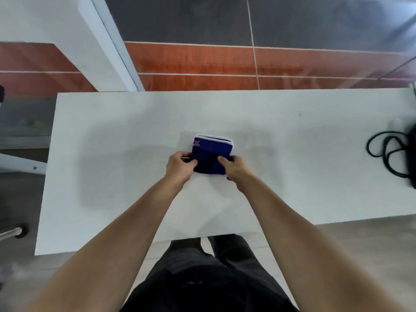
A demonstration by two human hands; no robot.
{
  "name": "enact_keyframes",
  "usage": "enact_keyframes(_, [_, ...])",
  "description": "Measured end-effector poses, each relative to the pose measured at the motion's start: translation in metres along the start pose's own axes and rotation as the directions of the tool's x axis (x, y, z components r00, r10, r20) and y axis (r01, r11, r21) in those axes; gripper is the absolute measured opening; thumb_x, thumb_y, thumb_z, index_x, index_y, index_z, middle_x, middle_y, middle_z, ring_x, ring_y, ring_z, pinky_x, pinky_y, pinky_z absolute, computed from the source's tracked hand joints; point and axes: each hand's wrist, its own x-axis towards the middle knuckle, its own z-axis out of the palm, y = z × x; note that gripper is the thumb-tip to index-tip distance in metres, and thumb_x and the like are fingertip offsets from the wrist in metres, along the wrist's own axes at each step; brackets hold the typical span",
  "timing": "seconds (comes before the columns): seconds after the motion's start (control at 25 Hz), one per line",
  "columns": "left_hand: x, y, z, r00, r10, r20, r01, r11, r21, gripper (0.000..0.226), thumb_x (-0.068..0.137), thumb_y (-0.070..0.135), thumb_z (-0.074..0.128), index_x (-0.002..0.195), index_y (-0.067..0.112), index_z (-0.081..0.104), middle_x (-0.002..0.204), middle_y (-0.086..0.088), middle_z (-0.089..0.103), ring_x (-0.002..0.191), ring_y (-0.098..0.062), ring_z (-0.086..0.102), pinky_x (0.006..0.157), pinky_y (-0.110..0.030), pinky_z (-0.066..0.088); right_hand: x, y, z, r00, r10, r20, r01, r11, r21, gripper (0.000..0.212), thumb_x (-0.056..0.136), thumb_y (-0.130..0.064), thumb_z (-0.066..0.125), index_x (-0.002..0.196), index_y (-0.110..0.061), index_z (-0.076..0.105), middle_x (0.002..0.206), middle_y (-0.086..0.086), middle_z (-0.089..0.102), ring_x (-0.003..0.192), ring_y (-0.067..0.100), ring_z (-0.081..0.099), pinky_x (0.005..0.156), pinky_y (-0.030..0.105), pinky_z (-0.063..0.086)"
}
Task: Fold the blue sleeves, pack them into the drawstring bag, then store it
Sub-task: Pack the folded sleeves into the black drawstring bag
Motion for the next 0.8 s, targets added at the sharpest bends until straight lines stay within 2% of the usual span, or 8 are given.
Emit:
enact_keyframes(0.08, [-0.009, 0.007, 0.015, 0.998, 0.024, 0.062, -0.019, 0.998, -0.067, 0.021, 0.090, 0.005, 0.068, 0.108, 0.013, 0.059, 0.108, -0.011, 0.069, 0.095, -0.023, 0.067, 0.091, -0.043, 0.059, -0.011, 0.005, -0.020, 0.997, -0.046, -0.066, 0.048, 0.998, 0.030, 0.030, 0.099, -0.037, 0.058, 0.112, -0.012, 0.063, 0.093, 0.000, 0.065, 0.078, 0.015, 0.059, 0.061, 0.024, 0.044])
enact_keyframes(0.2, [-0.027, 0.021, 0.042, 0.985, 0.081, 0.154, -0.063, 0.991, -0.120, 0.026, 0.089, 0.001, 0.069, 0.110, 0.011, 0.059, 0.112, -0.015, 0.069, 0.098, -0.024, 0.069, 0.087, -0.037, 0.060, -0.030, 0.015, -0.058, 0.981, -0.092, -0.172, 0.106, 0.991, 0.077, 0.029, 0.098, -0.037, 0.059, 0.114, -0.013, 0.064, 0.100, -0.001, 0.068, 0.080, 0.005, 0.060, 0.059, 0.020, 0.042])
enact_keyframes(0.28, [-0.042, 0.034, 0.069, 0.966, 0.123, 0.227, -0.095, 0.987, -0.130, 0.038, 0.081, 0.003, 0.074, 0.114, 0.014, 0.059, 0.116, -0.015, 0.067, 0.102, -0.025, 0.069, 0.086, -0.038, 0.061, -0.044, 0.027, -0.090, 0.964, -0.117, -0.238, 0.152, 0.980, 0.132, 0.028, 0.099, -0.036, 0.058, 0.114, -0.014, 0.064, 0.100, -0.003, 0.068, 0.081, 0.004, 0.061, 0.059, 0.018, 0.043])
enact_keyframes(0.4, [-0.068, 0.049, 0.114, 0.922, 0.147, 0.357, -0.112, 0.987, -0.118, 0.067, 0.056, 0.017, 0.078, 0.119, 0.028, 0.058, 0.123, -0.016, 0.064, 0.114, -0.030, 0.064, 0.083, -0.041, 0.062, -0.063, 0.052, -0.136, 0.928, -0.164, -0.336, 0.237, 0.953, 0.191, 0.025, 0.103, -0.033, 0.051, 0.111, -0.013, 0.063, 0.094, -0.005, 0.066, 0.080, 0.008, 0.059, 0.060, 0.015, 0.043])
enact_keyframes(0.48, [-0.094, 0.056, 0.153, 0.869, 0.181, 0.461, -0.149, 0.983, -0.105, 0.076, 0.063, 0.009, 0.077, 0.130, 0.031, 0.052, 0.120, -0.016, 0.067, 0.113, -0.032, 0.066, 0.084, -0.043, 0.062, -0.074, 0.077, -0.170, 0.901, -0.171, -0.398, 0.277, 0.934, 0.227, 0.028, 0.106, -0.031, 0.044, 0.108, -0.010, 0.062, 0.092, -0.002, 0.065, 0.078, 0.010, 0.057, 0.064, 0.021, 0.044])
enact_keyframes(0.6, [-0.135, 0.059, 0.214, 0.813, 0.233, 0.534, -0.230, 0.970, -0.074, 0.090, 0.080, -0.008, 0.071, 0.151, 0.030, 0.032, 0.123, -0.014, 0.067, 0.103, -0.025, 0.071, 0.086, -0.042, 0.061, -0.086, 0.118, -0.223, 0.869, -0.168, -0.465, 0.320, 0.908, 0.270, 0.033, 0.108, -0.032, 0.038, 0.108, -0.010, 0.062, 0.094, 0.000, 0.067, 0.081, 0.012, 0.059, 0.067, 0.024, 0.046])
enact_keyframes(0.68, [-0.167, 0.058, 0.262, 0.801, 0.253, 0.543, -0.257, 0.964, -0.071, 0.092, 0.082, -0.010, 0.070, 0.153, 0.029, 0.028, 0.120, -0.011, 0.067, 0.102, -0.021, 0.070, 0.081, -0.037, 0.062, -0.096, 0.150, -0.267, 0.853, -0.176, -0.491, 0.349, 0.892, 0.287, 0.032, 0.108, -0.032, 0.038, 0.111, -0.011, 0.062, 0.096, -0.001, 0.068, 0.083, 0.010, 0.061, 0.067, 0.022, 0.047])
enact_keyframes(0.8, [-0.213, 0.052, 0.331, 0.797, 0.295, 0.527, -0.303, 0.950, -0.074, 0.088, 0.081, -0.012, 0.069, 0.149, 0.031, 0.035, 0.122, -0.009, 0.062, 0.108, -0.020, 0.065, 0.073, -0.032, 0.062, -0.108, 0.199, -0.331, 0.832, -0.190, -0.521, 0.380, 0.879, 0.287, 0.031, 0.107, -0.036, 0.040, 0.114, -0.015, 0.062, 0.098, -0.002, 0.070, 0.087, 0.013, 0.063, 0.071, 0.025, 0.048])
